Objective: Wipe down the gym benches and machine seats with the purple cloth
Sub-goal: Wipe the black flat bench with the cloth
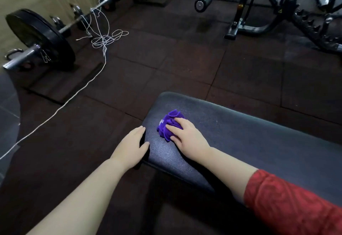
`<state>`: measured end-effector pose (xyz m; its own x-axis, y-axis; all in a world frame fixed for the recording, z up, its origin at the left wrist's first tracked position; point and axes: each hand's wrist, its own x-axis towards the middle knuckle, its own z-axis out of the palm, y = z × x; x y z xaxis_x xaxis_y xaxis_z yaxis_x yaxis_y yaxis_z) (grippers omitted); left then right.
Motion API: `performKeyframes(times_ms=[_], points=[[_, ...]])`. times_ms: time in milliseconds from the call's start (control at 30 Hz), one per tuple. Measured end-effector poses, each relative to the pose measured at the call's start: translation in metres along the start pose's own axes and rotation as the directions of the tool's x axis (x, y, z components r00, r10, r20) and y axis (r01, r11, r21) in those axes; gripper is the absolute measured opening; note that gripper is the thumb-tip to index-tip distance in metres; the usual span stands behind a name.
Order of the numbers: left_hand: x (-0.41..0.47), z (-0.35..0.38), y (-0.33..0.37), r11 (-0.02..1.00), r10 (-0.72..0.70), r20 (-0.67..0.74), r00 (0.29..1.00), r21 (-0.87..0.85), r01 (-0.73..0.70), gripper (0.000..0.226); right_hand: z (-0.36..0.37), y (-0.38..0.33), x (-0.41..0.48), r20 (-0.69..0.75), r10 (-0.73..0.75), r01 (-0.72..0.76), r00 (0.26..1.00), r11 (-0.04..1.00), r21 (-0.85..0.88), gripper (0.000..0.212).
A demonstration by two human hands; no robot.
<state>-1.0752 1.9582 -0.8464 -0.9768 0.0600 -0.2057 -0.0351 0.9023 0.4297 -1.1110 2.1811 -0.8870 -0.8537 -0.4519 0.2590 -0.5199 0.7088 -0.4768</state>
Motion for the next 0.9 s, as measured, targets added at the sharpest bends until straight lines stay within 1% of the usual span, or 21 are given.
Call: performKeyframes(times_ms=[67,167,233,300,367,433,500,567,633,700,800,833,900], points=[[-0.001,0.001,0.000,1.000,-0.006,0.001,1.000,-0.014,0.006,0.062,0.002,0.001,0.015,0.048,-0.074,0.073,0.996,0.997,0.031,0.034],[-0.001,0.003,0.001,1.000,-0.018,-0.019,1.000,-0.017,0.018,0.065,0.004,0.006,0.049,0.159,-0.204,0.198,0.966,0.979,0.058,0.034],[-0.001,0.003,0.001,1.000,-0.026,-0.014,1.000,-0.016,0.026,0.065,0.002,0.013,0.075,0.198,-0.195,0.190,0.961,0.981,0.044,0.033],[-0.001,0.004,0.002,0.999,-0.032,0.001,0.999,-0.018,0.032,0.066,0.000,0.028,0.097,0.152,-0.089,0.089,0.984,0.996,0.008,0.033],[0.000,0.006,0.002,0.999,-0.047,0.006,0.999,-0.021,0.047,0.067,-0.003,0.047,0.110,0.061,0.105,-0.106,0.993,0.994,0.009,0.032],[0.001,0.007,0.002,0.998,-0.061,0.003,0.998,-0.024,0.061,0.067,-0.006,0.062,0.108,-0.004,0.270,-0.270,0.963,0.963,0.022,0.033],[0.002,0.007,0.003,0.997,-0.070,-0.002,0.998,-0.023,0.070,0.065,-0.012,0.069,0.097,-0.047,0.371,-0.370,0.928,0.929,0.024,0.035],[0.002,0.005,0.005,0.997,-0.078,-0.012,0.997,-0.022,0.078,0.063,-0.019,0.075,0.080,-0.108,0.410,-0.412,0.906,0.911,0.005,0.033],[0.001,0.004,0.006,0.996,-0.083,-0.014,0.996,-0.026,0.082,0.061,-0.026,0.081,0.062,-0.191,0.400,-0.410,0.896,0.912,-0.018,0.029],[-0.001,0.002,0.007,0.996,-0.082,-0.019,0.996,-0.039,0.081,0.058,-0.033,0.084,0.053,-0.230,0.431,-0.448,0.873,0.893,-0.029,0.026],[-0.008,-0.007,0.005,0.992,-0.109,-0.067,0.992,-0.075,0.103,0.056,-0.033,0.087,0.066,-0.190,0.507,-0.522,0.840,0.852,-0.031,0.026],[-0.013,-0.010,0.002,0.990,-0.121,-0.084,0.989,-0.081,0.114,0.055,-0.031,0.086,0.076,-0.153,0.507,-0.518,0.848,0.855,-0.036,0.028],[-0.024,-0.017,-0.006,0.988,-0.140,-0.108,0.984,-0.079,0.132,0.055,-0.022,0.079,0.098,-0.057,0.451,-0.453,0.891,0.890,-0.056,0.033]])
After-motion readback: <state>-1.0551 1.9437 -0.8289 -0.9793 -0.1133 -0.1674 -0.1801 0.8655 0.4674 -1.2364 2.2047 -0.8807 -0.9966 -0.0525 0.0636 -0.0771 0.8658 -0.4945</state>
